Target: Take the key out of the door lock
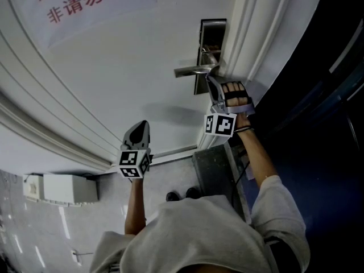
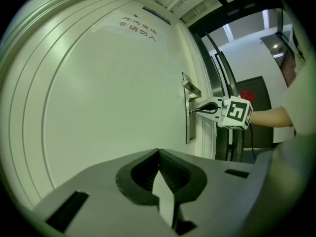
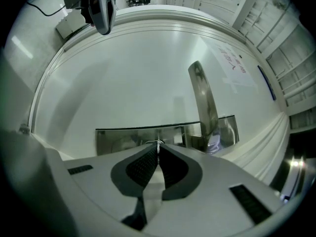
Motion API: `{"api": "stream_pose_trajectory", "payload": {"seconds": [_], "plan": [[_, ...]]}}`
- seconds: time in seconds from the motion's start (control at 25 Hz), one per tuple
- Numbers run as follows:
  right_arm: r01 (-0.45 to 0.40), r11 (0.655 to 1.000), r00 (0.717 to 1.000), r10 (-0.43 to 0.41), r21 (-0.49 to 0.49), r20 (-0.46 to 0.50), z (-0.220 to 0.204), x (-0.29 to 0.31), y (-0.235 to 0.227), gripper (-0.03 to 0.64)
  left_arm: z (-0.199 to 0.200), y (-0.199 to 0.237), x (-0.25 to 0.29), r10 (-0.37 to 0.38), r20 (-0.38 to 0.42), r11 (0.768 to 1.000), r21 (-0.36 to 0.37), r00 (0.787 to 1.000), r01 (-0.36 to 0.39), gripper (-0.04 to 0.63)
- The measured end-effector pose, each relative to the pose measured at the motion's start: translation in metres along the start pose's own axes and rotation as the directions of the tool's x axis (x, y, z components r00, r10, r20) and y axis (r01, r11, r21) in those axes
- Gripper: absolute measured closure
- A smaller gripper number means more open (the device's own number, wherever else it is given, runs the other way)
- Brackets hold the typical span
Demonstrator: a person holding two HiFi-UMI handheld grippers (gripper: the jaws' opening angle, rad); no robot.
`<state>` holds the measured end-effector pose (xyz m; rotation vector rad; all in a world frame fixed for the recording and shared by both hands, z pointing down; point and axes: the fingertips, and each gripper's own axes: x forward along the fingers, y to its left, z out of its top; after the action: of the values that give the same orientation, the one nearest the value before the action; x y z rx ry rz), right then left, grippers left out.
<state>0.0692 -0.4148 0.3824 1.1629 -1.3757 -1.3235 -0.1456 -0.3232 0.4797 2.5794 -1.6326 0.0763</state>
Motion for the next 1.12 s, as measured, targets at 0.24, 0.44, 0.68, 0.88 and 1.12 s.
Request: {"api": "stream_pose_trajectory", "payload": {"seconds": [0.24,0.44,0.68,0.88,1.12], "plan": [[-0.004,1.0,0.999,0.005,-0.016,0.041,0.0,0.001,0.0,0.588,-0.001,0.001,-0.001,0.002,-0.001,1.0,-0.001,1.0,-0.002,0.578],[0.003,1.0,0.998,-0.002,-0.014,0.059,-0.001,0.0,0.0,0.588,-0.003,0.002,-0.006,0.007,-0.009,1.0,-0.007,1.0,-0.007,0.578],[0.006,1.0,1.0,-0.006,-0.005,0.006,0.0,0.0,0.001,0.588,-0.005,-0.005,-0.006,-0.002,-0.012,1.0,-0.006,1.0,0.002,0.578],[0.009,0.999,0.999,-0.007,-0.053,0.04,0.0,-0.007,0.002,0.588,-0.006,-0.007,-0.003,-0.004,-0.012,1.0,-0.012,1.0,0.003,0.578],[0.012,0.999,0.999,-0.01,-0.034,0.049,-0.001,-0.02,0.003,0.588,-0.003,-0.02,0.003,-0.031,-0.01,0.999,-0.007,0.999,0.031,0.578]]}}
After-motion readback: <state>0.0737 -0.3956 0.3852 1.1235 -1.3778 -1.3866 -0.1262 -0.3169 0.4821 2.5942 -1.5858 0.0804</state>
